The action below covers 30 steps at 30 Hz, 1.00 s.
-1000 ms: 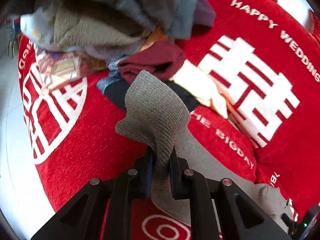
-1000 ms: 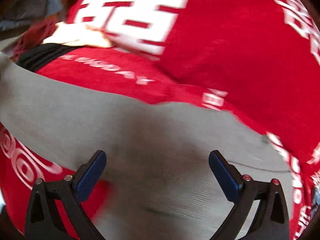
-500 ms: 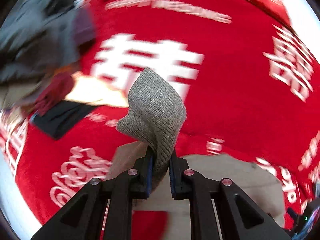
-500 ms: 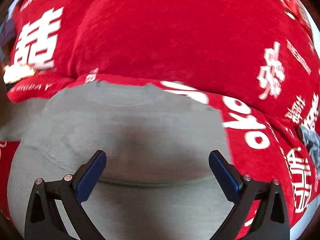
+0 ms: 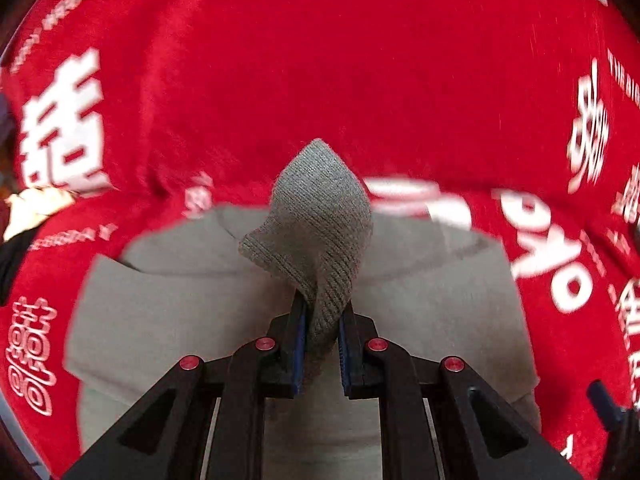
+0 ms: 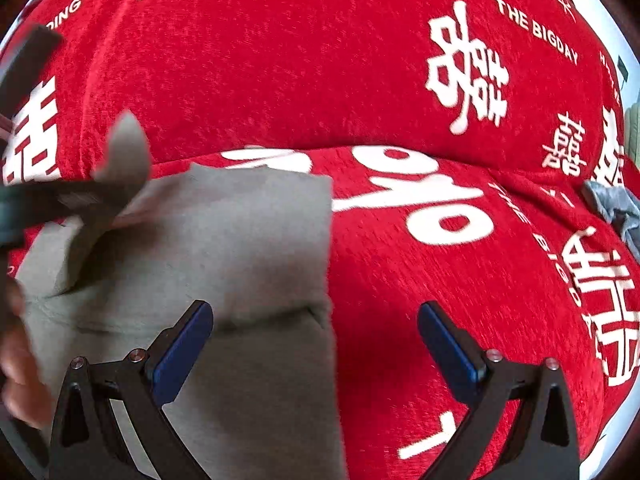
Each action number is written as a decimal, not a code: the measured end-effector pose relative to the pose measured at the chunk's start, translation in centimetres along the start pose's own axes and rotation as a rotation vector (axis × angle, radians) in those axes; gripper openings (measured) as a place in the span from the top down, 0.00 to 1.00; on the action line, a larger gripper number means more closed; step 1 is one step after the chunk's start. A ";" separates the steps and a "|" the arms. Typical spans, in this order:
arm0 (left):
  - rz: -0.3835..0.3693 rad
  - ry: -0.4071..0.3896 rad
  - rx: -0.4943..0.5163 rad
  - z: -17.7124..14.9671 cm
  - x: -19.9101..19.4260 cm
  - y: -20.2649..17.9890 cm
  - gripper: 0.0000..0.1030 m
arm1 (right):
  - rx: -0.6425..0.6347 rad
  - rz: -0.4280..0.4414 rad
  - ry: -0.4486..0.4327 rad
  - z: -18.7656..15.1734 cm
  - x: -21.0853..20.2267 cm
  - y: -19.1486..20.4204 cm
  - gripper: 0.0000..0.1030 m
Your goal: Fold small clothes
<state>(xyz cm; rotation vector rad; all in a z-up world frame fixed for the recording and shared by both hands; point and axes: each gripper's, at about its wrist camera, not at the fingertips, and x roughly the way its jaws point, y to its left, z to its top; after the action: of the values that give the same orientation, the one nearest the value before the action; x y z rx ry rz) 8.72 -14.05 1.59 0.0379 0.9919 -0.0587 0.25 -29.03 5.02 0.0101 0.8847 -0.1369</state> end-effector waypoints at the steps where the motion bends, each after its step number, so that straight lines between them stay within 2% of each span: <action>1: -0.005 0.013 0.005 -0.5 0.6 -0.5 0.86 | 0.004 -0.004 -0.001 -0.2 0.0 -0.4 0.00; 3: -0.023 0.030 0.010 -0.9 1.1 -1.0 0.86 | 0.028 -0.008 -0.001 -0.4 0.1 -1.2 0.00; 6: -0.119 0.064 0.008 -0.8 0.8 -1.2 0.84 | 0.076 0.007 0.002 -0.5 0.0 -2.3 0.00; 7: -0.145 0.084 -0.002 -0.6 0.8 -0.8 0.81 | 0.093 0.022 -0.005 -0.5 -0.2 -2.6 0.00; 8: -0.210 0.117 -0.015 -0.2 0.8 -0.1 0.58 | 0.103 0.036 -0.011 -0.5 -0.3 -2.7 0.00; 9: -0.258 0.136 -0.022 0.0 0.9 0.3 0.22 | 0.115 0.056 -0.017 -0.4 -0.5 -2.7 0.00; 10: -0.289 0.141 -0.043 0.2 0.7 1.3 0.12 | 0.119 0.074 -0.018 -0.3 -0.5 -2.5 0.00; 11: -0.259 0.106 -0.069 0.4 0.0 2.4 0.08 | 0.117 0.090 -0.018 -0.2 -0.5 -2.2 0.00; 12: -0.254 0.090 -0.076 0.4 -0.2 2.8 0.08 | 0.110 0.107 -0.018 -0.1 -0.6 -1.7 0.00; 15: -0.331 0.124 -0.119 0.8 -1.1 5.7 0.08 | 0.079 0.190 -0.029 0.3 -0.8 0.3 0.00; 17: -0.324 0.091 -0.133 0.5 -2.2 7.6 0.08 | 0.054 0.233 -0.028 0.5 -0.6 1.7 0.00; 18: -0.308 0.068 -0.138 0.3 -2.7 8.9 0.08 | 0.039 0.251 -0.026 0.9 -0.3 2.6 0.00; 21: -0.180 0.022 -0.169 -1.4 -3.6 13.5 0.08 | 0.064 0.288 -0.002 2.6 1.1 3.8 0.00; 23: -0.119 0.037 -0.202 -2.6 -3.3 16.0 0.08 | 0.089 0.325 0.033 3.7 2.6 4.7 0.00; 24: -0.073 0.057 -0.227 -3.5 -2.9 17.8 0.08 | 0.093 0.326 0.054 4.1 3.3 5.3 0.01; 26: -0.026 0.079 -0.269 -4.6 -2.2 20.4 0.08 | 0.099 0.303 0.120 5.0 5.6 7.0 0.04; 27: -0.006 0.097 -0.302 -5.3 -1.7 21.9 0.08 | 0.094 0.290 0.142 5.4 6.7 8.0 0.11; 29: 0.007 0.134 -0.391 -6.5 -0.9 24.9 0.08 | 0.042 0.261 0.164 5.9 8.3 10.1 0.44; 30: 0.005 0.142 -0.415 -6.7 -0.8 25.8 0.08 | 0.019 0.237 0.182 6.0 8.9 10.8 0.81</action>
<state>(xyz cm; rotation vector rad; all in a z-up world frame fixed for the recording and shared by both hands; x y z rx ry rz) 4.41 12.09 -1.33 -0.3394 1.1299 0.1569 11.82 -19.76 1.42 0.1462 1.0570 0.0786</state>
